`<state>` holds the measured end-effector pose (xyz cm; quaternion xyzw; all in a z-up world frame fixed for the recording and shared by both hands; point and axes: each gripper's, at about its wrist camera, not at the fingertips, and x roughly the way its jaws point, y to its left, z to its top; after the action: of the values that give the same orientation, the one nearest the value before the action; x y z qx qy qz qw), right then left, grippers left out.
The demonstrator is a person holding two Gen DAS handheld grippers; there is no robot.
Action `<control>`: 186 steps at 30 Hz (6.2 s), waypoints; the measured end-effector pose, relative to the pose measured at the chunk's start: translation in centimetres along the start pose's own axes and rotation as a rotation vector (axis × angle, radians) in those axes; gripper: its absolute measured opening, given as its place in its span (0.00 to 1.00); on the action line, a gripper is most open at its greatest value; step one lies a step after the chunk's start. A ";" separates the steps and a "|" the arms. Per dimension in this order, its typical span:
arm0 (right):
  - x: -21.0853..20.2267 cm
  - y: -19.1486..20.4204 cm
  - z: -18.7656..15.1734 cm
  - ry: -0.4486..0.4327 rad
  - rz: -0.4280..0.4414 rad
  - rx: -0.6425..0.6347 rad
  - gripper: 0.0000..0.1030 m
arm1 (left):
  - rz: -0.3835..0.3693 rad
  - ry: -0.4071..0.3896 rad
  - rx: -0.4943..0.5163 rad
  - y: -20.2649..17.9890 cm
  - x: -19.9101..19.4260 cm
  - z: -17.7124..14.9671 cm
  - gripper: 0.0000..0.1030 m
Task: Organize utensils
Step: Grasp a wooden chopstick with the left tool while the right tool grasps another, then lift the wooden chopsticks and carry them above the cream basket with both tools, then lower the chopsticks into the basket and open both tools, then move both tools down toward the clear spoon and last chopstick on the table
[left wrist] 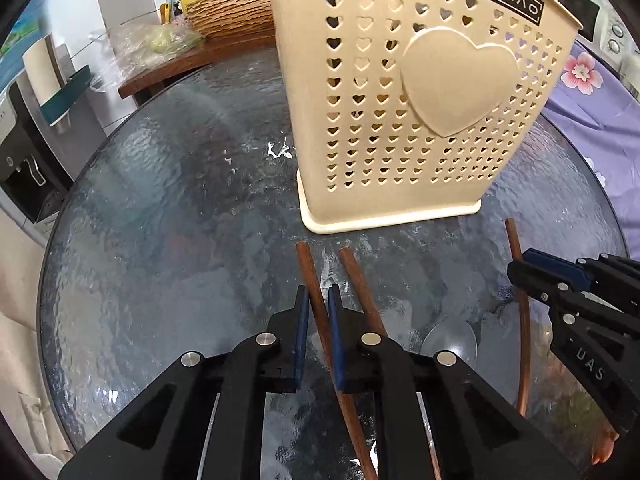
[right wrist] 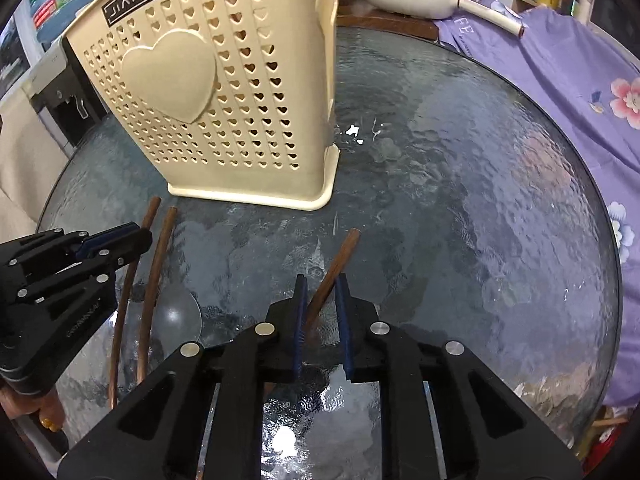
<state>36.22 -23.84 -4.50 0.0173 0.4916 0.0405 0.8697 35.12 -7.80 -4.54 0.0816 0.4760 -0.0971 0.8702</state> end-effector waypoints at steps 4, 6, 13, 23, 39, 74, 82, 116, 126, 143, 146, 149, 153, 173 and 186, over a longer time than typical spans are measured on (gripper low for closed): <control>-0.1 -0.4 -0.3 -0.002 0.009 0.010 0.08 | 0.004 -0.012 0.001 -0.6 -0.3 -0.5 0.09; -0.2 -0.9 -0.4 -0.001 0.020 0.021 0.07 | -0.001 -0.015 0.004 -0.9 -0.6 -0.9 0.08; -0.3 -1.7 -0.8 -0.011 0.055 0.049 0.07 | -0.005 -0.014 -0.005 -1.0 -0.8 -1.1 0.06; -1.0 -3.6 -1.4 -0.066 0.166 0.078 0.07 | -0.090 -0.060 -0.089 1.0 -2.9 -1.2 0.06; -9.7 -3.7 -1.8 -0.320 0.303 0.046 0.07 | -0.164 -0.283 -0.132 2.0 -12.6 -1.3 0.06; -18.6 -1.3 -3.6 -0.539 0.344 -0.093 0.07 | -0.188 -0.448 -0.101 1.8 -19.6 -2.5 0.06; -19.8 -0.4 -2.3 -0.567 0.338 -0.123 0.07 | -0.187 -0.486 -0.101 1.9 -21.0 -1.9 0.06; -27.5 1.2 15.0 -0.766 0.172 -0.103 0.07 | -0.125 -0.637 -0.216 4.0 -27.7 15.5 0.06; -20.7 1.1 14.6 -0.693 0.154 -0.080 0.07 | -0.087 -0.558 -0.223 3.5 -21.3 14.9 0.06; -14.9 1.4 12.3 -0.597 0.144 -0.094 0.07 | -0.092 -0.438 -0.215 3.1 -14.9 12.3 0.06; -14.6 1.5 12.1 -0.604 0.130 -0.100 0.07 | -0.096 -0.423 -0.216 3.0 -14.2 12.1 0.06; -14.6 1.6 12.0 -0.604 0.135 -0.094 0.07 | -0.094 -0.420 -0.220 3.0 -13.6 11.8 0.06; -14.5 1.4 12.1 -0.605 0.144 -0.095 0.09 | -0.107 -0.417 -0.219 3.2 -13.7 11.8 0.06; -15.0 1.8 1.8 -0.492 0.188 -0.131 0.53 | -0.015 -0.430 -0.159 4.5 -15.0 1.7 0.75; -4.8 5.3 -4.6 -0.136 0.190 -0.257 0.53 | 0.028 -0.234 -0.149 4.5 -9.5 -4.0 0.69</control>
<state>29.57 -19.04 -2.40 -0.0448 0.4186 0.1836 0.8883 27.99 -1.63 1.55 0.0114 0.3761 -0.0583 0.9247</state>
